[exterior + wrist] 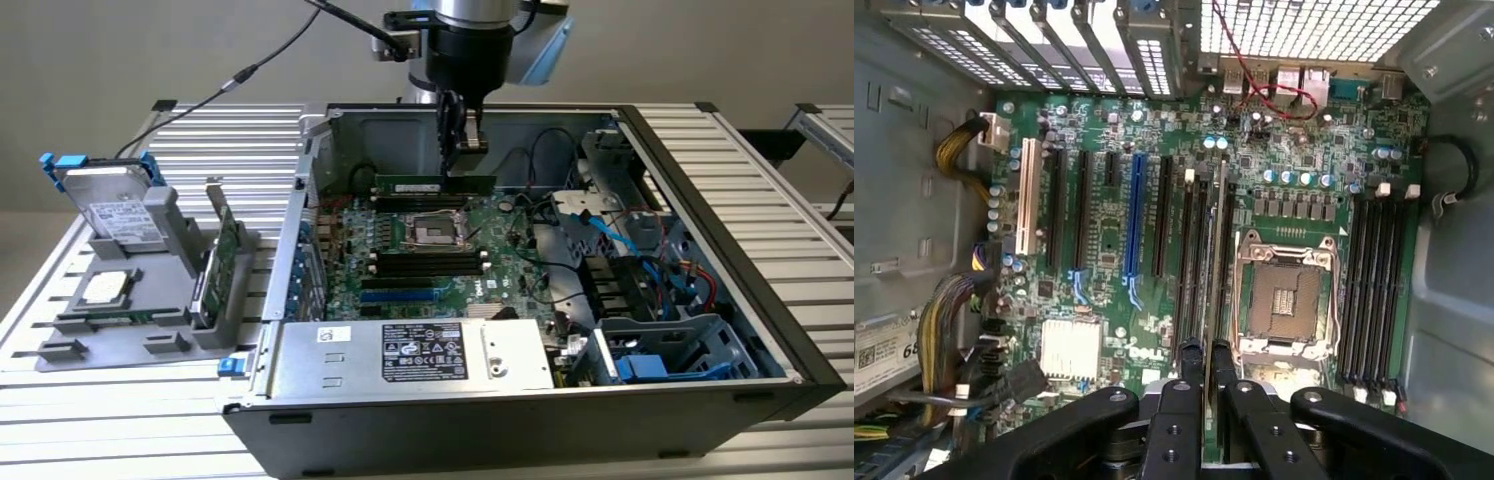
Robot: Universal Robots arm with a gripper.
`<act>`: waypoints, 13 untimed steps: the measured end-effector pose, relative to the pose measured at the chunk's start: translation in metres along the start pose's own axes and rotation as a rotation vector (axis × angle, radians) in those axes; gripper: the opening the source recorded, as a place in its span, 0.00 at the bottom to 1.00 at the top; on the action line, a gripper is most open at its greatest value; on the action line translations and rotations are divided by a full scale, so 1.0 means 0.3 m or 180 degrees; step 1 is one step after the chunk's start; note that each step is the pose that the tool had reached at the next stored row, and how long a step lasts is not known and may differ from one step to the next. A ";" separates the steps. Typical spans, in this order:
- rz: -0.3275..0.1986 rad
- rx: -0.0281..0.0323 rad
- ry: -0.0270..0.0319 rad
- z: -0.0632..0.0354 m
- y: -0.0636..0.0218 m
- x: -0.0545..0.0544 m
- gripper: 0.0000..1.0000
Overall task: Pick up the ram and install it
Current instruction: 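Pick up the ram and move it above insertion slot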
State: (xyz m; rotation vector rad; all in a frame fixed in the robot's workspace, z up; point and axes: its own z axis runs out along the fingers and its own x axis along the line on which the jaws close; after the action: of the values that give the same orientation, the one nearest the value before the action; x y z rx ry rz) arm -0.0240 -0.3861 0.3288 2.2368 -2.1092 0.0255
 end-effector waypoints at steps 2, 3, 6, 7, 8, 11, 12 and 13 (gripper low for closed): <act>0.0020 -0.0001 -0.0001 0.012 -0.003 -0.003 0.14; 0.0032 -0.0002 -0.0001 0.018 -0.004 -0.005 0.14; 0.0070 -0.0004 -0.0003 0.036 -0.007 -0.010 0.14; 0.0079 -0.0005 -0.0003 0.042 -0.007 -0.012 0.14; 0.0085 -0.0005 -0.0004 0.048 -0.008 -0.014 0.14; 0.0099 -0.0006 -0.0004 0.103 -0.010 -0.018 0.14; 0.0099 -0.0006 -0.0004 0.108 -0.010 -0.019 0.14; 0.0099 -0.0006 -0.0004 0.114 -0.010 -0.019 0.14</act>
State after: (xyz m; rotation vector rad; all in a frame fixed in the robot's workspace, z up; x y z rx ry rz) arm -0.0225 -0.3824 0.2941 2.2034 -2.1436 0.0239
